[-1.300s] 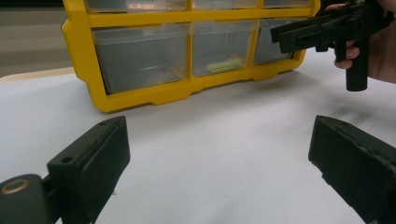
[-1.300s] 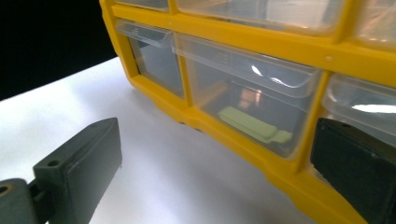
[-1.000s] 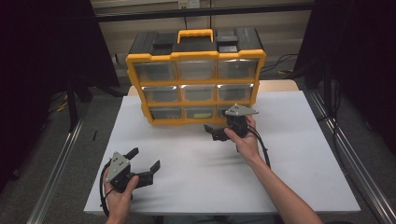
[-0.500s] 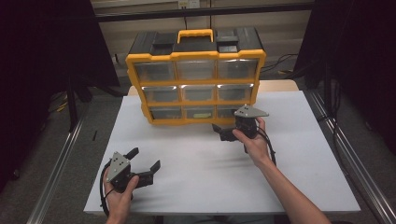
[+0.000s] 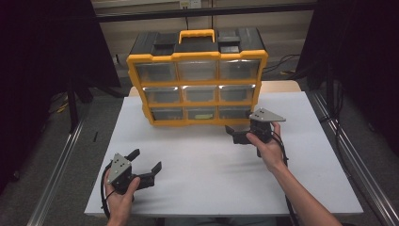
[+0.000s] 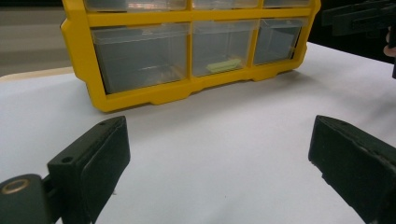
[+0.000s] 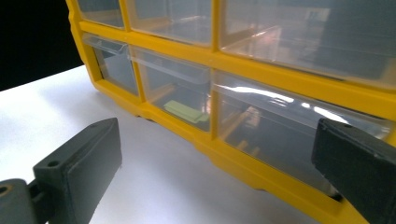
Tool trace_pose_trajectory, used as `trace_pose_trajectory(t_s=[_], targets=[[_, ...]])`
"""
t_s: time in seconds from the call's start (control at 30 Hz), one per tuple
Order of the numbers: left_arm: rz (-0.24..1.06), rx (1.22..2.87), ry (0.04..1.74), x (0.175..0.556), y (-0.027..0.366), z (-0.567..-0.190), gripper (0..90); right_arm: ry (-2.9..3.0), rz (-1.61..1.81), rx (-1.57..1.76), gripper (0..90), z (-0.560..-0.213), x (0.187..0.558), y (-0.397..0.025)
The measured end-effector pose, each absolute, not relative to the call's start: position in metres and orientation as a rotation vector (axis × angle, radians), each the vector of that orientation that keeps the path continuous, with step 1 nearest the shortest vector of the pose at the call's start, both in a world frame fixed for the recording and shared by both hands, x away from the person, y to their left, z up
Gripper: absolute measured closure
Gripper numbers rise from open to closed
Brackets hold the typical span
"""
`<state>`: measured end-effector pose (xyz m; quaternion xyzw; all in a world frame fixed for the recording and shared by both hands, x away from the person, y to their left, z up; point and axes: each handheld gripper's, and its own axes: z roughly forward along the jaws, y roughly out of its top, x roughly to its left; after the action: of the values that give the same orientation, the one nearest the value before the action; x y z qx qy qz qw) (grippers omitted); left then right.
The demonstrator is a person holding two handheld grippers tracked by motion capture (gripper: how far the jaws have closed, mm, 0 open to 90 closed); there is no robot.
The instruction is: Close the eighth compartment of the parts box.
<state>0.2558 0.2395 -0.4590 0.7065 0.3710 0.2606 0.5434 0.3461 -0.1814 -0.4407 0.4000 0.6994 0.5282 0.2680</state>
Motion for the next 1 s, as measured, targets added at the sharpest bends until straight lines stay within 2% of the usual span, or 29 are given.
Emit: trace_pose_trajectory(t_s=[1.0], targets=[[0.619, 1.672, 0.884, 0.256, 0.241, -0.459, 5.6, 1.877, 1.387, 1.07, 1.3, -0.438, 0.302, -0.226]])
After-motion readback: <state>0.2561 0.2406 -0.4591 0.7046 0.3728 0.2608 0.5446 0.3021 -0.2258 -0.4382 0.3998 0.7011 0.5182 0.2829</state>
